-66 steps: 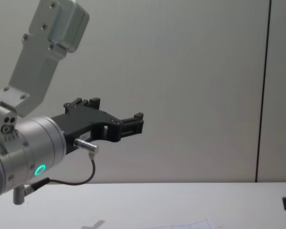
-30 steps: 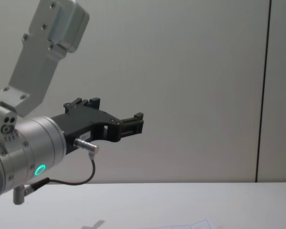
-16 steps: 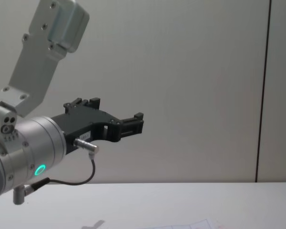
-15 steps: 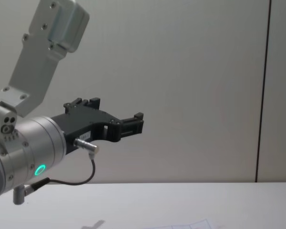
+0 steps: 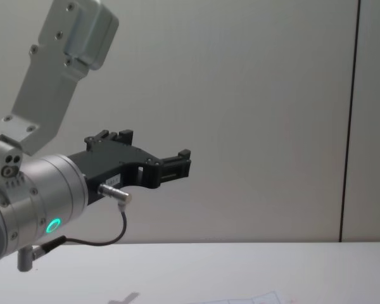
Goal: Use the one hand to pick up the stamp and affix it onto the A4 paper.
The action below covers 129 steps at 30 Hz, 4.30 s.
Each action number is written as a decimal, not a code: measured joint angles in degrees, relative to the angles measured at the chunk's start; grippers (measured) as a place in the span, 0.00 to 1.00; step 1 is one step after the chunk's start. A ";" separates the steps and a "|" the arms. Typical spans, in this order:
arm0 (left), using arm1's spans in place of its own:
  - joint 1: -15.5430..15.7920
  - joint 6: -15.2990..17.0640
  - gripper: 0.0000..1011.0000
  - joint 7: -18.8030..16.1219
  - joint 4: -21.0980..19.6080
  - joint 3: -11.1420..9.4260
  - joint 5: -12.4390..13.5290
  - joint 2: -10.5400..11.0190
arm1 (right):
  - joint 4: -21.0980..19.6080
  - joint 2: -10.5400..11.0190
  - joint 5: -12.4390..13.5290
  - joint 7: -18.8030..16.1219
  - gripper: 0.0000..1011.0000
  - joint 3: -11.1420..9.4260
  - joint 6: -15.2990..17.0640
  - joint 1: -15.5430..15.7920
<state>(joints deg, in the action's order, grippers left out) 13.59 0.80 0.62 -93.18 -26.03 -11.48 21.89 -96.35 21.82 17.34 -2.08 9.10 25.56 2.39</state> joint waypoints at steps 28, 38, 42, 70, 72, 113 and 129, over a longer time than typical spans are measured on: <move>0.00 0.00 0.99 0.00 0.00 0.00 0.00 0.00 | 4.02 -1.82 3.09 -0.29 0.22 -0.48 6.88 -2.78; 0.00 0.00 0.99 0.00 0.00 0.00 0.00 0.00 | 5.67 -2.52 3.82 -0.73 0.22 -0.49 8.29 -4.11; 0.00 0.00 0.99 0.00 0.00 0.00 0.00 0.00 | 5.86 -2.69 3.93 -0.81 0.22 -0.47 8.48 -4.36; 0.00 0.00 0.99 0.00 0.00 0.00 0.00 0.00 | -0.86 -5.99 -4.16 -7.30 0.22 3.84 5.35 -7.80; 0.00 0.00 0.99 0.00 0.00 0.00 0.00 0.00 | -0.76 -6.63 -4.94 -7.94 0.22 4.49 5.35 -8.31; 0.00 0.00 0.99 0.00 0.00 0.00 0.00 0.00 | 18.57 -20.17 -17.19 -13.72 0.22 13.54 14.66 -21.73; 0.00 0.00 0.99 0.00 0.00 0.00 0.00 0.00 | 20.65 -21.17 -19.46 -13.16 0.22 14.34 17.94 -22.64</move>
<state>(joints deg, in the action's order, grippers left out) 13.59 0.80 0.63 -93.17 -26.02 -11.48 21.89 -75.70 0.65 -2.11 -15.24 23.44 43.51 -20.24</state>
